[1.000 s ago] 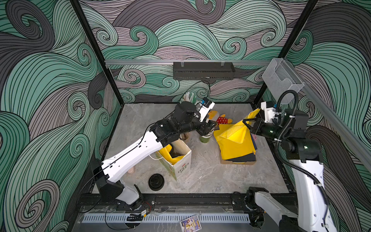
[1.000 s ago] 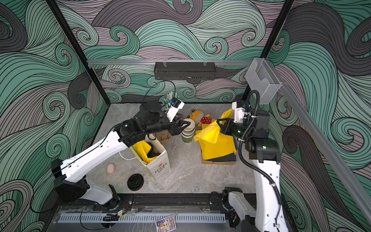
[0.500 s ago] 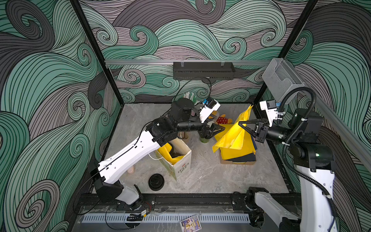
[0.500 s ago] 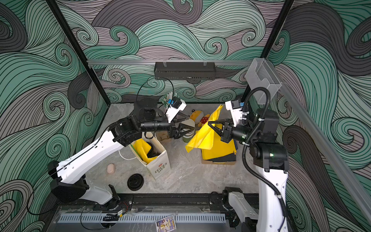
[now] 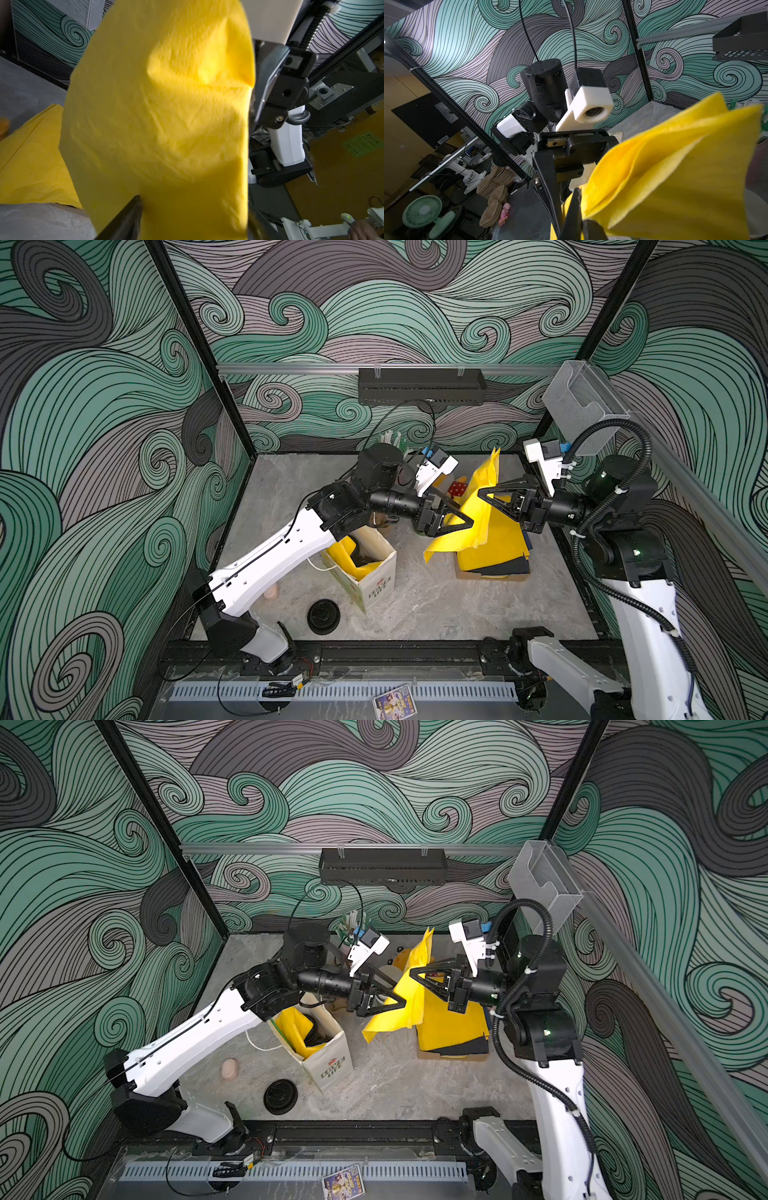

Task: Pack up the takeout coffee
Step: 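Raise the napkin and pinch its other corner with the left gripper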

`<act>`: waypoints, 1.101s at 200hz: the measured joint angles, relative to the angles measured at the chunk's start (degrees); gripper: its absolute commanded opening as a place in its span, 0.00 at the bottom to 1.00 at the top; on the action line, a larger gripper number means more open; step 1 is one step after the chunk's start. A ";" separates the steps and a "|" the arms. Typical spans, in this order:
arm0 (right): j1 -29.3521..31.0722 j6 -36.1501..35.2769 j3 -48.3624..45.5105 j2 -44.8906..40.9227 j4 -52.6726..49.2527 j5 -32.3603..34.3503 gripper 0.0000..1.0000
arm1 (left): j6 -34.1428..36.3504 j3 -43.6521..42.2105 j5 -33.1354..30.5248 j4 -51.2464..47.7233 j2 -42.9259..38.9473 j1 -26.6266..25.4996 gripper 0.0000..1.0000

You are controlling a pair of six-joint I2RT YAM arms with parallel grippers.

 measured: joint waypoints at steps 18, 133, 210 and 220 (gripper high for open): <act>0.72 1.11 0.00 0.46 2.91 0.24 0.00 | -0.50 -0.02 1.18 -0.13 0.00 0.00 0.35; 1.81 -15.26 10.32 -1.60 -17.90 22.80 0.57 | 2.73 -1.20 -11.19 -4.46 -9.94 0.11 0.00; 22.69 -24.61 20.35 4.33 -22.73 28.39 0.65 | 5.18 -0.96 -11.67 -9.94 -9.77 0.11 0.00; 26.01 -27.30 21.55 6.23 -25.16 30.82 0.67 | 5.14 -1.01 -11.02 -10.01 -9.75 0.11 0.00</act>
